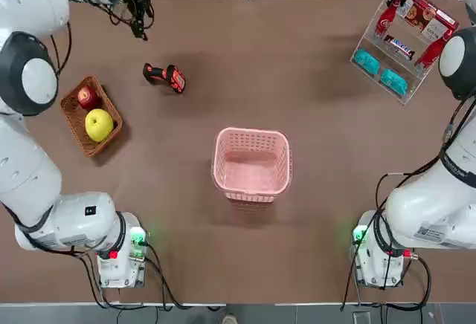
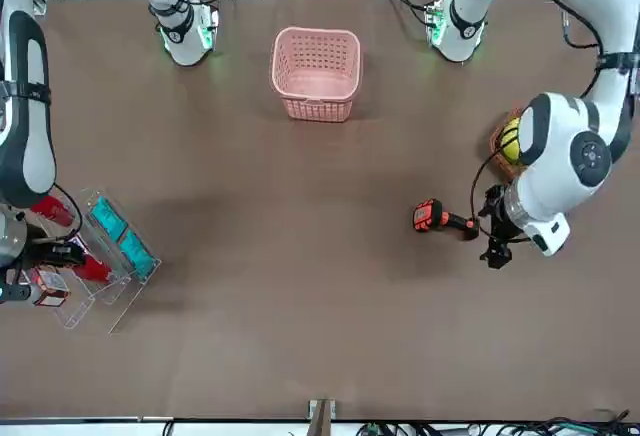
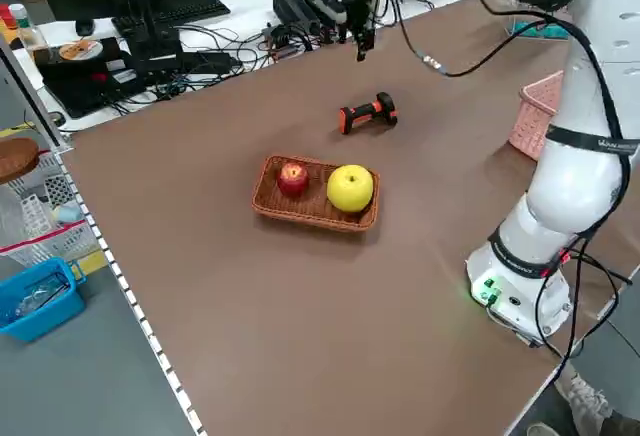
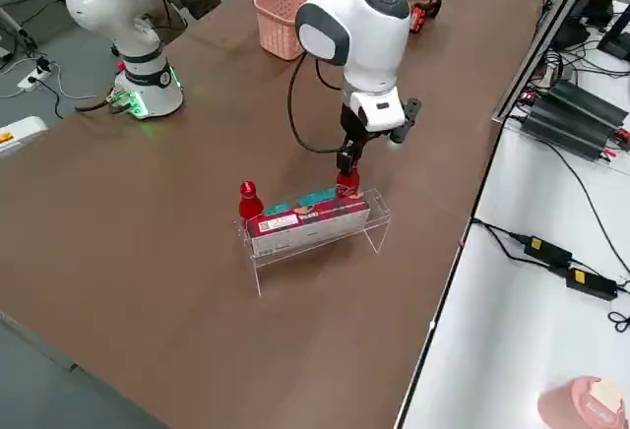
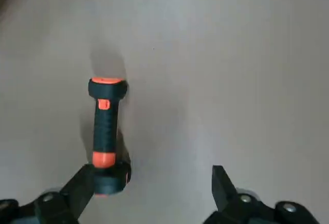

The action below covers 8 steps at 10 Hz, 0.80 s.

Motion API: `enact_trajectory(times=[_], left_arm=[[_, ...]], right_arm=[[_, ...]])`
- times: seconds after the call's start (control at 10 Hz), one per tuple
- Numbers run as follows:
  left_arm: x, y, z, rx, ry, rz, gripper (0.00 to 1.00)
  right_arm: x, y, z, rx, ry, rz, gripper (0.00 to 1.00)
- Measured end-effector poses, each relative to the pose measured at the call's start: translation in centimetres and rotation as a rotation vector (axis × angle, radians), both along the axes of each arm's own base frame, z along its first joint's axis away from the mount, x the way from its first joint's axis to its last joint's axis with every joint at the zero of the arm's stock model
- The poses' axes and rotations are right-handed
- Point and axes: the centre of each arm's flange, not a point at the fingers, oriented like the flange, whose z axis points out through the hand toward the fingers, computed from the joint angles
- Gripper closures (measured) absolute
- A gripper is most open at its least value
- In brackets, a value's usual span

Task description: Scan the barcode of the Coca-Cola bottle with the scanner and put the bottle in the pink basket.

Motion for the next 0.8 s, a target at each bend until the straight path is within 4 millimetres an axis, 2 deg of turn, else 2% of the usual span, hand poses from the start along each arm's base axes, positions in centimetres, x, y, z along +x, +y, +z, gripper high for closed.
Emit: enact_trajectory(times=[0.5, 0.7, 0.8], left_arm=[[-4.4, -0.4, -6.6, -0.007, -0.034, -0.02, 0.0], [-5.7, -0.5, -8.2, -0.006, -0.021, -0.024, 0.0], [-6.2, -0.5, -8.8, -0.007, -0.021, -0.025, 0.0]], right_arm=[[-0.2, -0.7, -0.3, 0.002, 0.006, -0.011, 0.49], [-0.2, -0.6, -0.3, 0.004, 0.005, -0.01, 0.59], [-0.2, -0.6, -0.3, 0.004, 0.005, -0.009, 0.6]])
